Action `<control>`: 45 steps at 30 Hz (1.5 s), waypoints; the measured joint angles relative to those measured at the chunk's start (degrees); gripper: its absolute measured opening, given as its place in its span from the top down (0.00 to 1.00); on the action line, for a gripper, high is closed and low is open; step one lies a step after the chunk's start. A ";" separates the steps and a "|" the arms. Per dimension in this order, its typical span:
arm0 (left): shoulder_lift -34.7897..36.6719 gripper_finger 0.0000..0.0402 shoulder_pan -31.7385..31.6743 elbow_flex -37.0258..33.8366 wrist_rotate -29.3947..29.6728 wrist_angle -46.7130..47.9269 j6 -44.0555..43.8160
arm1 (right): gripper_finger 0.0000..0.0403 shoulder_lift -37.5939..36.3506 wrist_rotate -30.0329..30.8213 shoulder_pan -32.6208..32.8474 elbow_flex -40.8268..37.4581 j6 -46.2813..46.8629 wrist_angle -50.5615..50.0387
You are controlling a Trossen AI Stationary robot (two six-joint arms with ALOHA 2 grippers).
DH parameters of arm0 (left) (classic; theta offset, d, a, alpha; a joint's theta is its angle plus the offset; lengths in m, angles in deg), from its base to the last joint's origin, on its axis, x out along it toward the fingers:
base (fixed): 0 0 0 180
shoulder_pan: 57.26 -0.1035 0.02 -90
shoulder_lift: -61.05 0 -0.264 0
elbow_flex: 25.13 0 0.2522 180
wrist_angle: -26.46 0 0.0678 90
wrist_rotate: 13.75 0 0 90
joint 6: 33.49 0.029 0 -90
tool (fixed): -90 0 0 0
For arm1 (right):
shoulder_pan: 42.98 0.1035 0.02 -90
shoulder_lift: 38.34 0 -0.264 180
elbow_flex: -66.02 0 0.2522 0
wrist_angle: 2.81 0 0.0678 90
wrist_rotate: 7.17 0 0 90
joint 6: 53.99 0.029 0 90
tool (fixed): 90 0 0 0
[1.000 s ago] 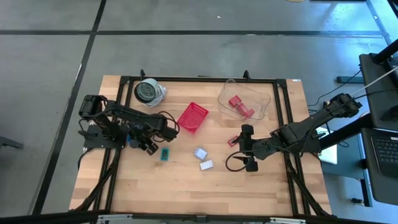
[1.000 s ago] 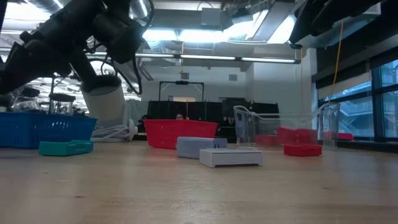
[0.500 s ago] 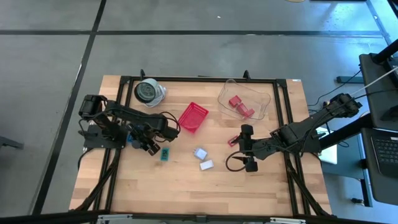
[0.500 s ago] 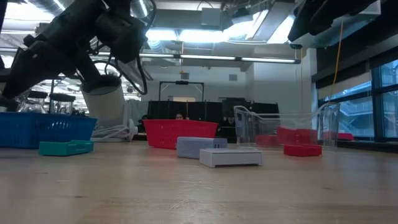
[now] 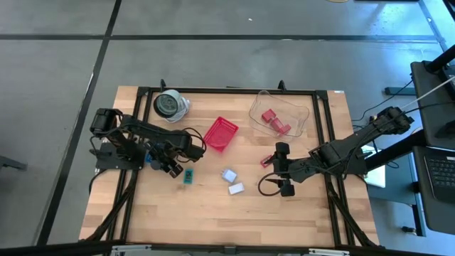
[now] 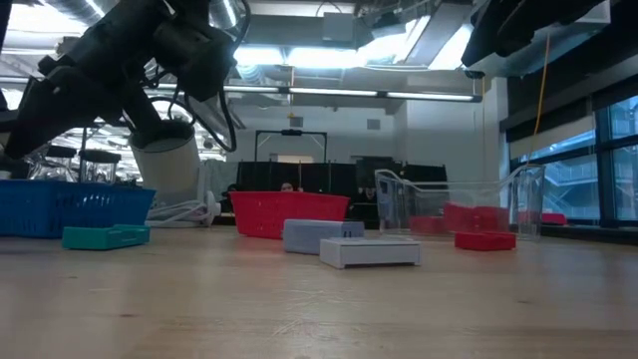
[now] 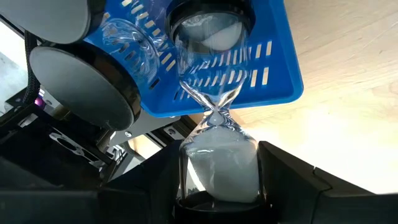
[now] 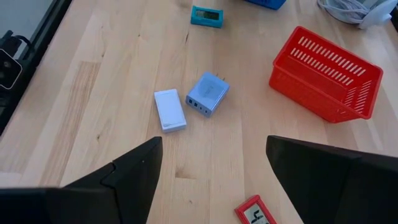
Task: Pick & Place Office items
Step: Put the white hourglass into the blue bin
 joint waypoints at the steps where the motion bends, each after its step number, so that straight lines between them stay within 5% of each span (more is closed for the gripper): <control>1: 0.00 0.51 0.00 0.00 0.00 0.00 -0.01 | 0.28 0.00 0.01 0.02 0.00 0.00 0.00; 45: 0.00 0.44 -0.13 0.07 5.98 0.31 -1.68 | 0.28 0.00 -0.02 0.01 0.00 -0.16 -0.02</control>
